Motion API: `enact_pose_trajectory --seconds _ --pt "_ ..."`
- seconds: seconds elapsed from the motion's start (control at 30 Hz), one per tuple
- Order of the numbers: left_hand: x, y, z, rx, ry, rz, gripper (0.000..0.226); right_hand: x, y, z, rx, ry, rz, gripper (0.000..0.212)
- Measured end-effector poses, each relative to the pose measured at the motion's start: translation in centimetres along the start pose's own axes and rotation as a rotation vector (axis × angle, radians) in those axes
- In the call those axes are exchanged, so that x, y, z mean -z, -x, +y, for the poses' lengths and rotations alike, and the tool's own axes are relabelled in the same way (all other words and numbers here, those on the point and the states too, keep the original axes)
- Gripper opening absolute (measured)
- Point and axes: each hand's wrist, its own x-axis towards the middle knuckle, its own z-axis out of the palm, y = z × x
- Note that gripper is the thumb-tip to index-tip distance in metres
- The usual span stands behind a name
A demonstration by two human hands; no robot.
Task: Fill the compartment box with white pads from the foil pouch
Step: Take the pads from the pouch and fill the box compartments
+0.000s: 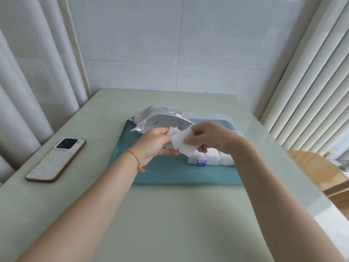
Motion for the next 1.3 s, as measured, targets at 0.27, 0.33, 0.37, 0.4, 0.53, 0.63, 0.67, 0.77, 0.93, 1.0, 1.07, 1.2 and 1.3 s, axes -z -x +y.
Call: enact_pose_trajectory --seconds 0.27,0.33,0.37,0.4,0.53,0.63,0.67,0.77,0.93,1.0,1.07,1.2,1.3 --pt "-1.6 -1.6 1.5 -0.022 0.029 -0.062 0.028 1.4 -1.3 -1.3 -0.004 0.154 0.113 0.021" --pt "-1.6 -2.3 1.4 -0.070 -0.040 -0.004 0.023 1.8 -1.6 -1.5 0.010 0.117 0.128 0.021" --pt "-1.5 -2.6 1.3 -0.078 -0.035 0.034 0.022 2.0 -1.7 -1.4 0.016 0.090 0.132 0.022" --pt "-1.5 -2.9 1.3 -0.080 -0.015 0.065 0.021 2.3 -1.8 -1.2 0.019 0.064 0.142 0.021" --pt "-1.2 -3.1 1.0 -0.078 0.027 0.098 0.022 3.1 -1.8 0.0 0.023 0.015 0.208 0.012" --pt "-0.9 -3.0 0.8 -0.077 0.040 0.093 0.026 3.9 -1.5 0.3 0.026 -0.023 0.232 0.010" --pt "-0.8 -3.0 0.8 -0.074 0.049 0.105 0.027 4.2 -1.3 0.3 0.028 -0.050 0.228 0.010" --pt "-0.9 -3.0 0.9 -0.064 0.129 0.147 0.026 4.5 -0.8 0.0 0.064 -0.196 0.169 0.005" --pt "-2.1 -3.1 1.2 0.007 0.469 0.077 0.036 2.4 -1.3 -0.8 0.008 -0.375 0.113 0.010" --pt "-2.4 -3.0 1.2 -0.003 0.519 0.048 0.041 1.3 -1.7 -0.9 -0.025 -0.362 0.125 0.011" --pt "-2.7 -2.9 1.1 -0.026 0.506 0.048 0.038 0.4 -2.0 -1.0 -0.044 -0.315 0.164 0.011" --pt "-2.9 -2.9 0.9 -0.017 0.452 0.139 0.029 -0.5 -2.0 -1.6 -0.067 -0.135 0.232 0.012" --pt "-2.3 -3.1 0.9 -0.009 0.382 0.172 0.027 0.4 -1.2 -2.1 -0.031 -0.032 0.242 0.011"
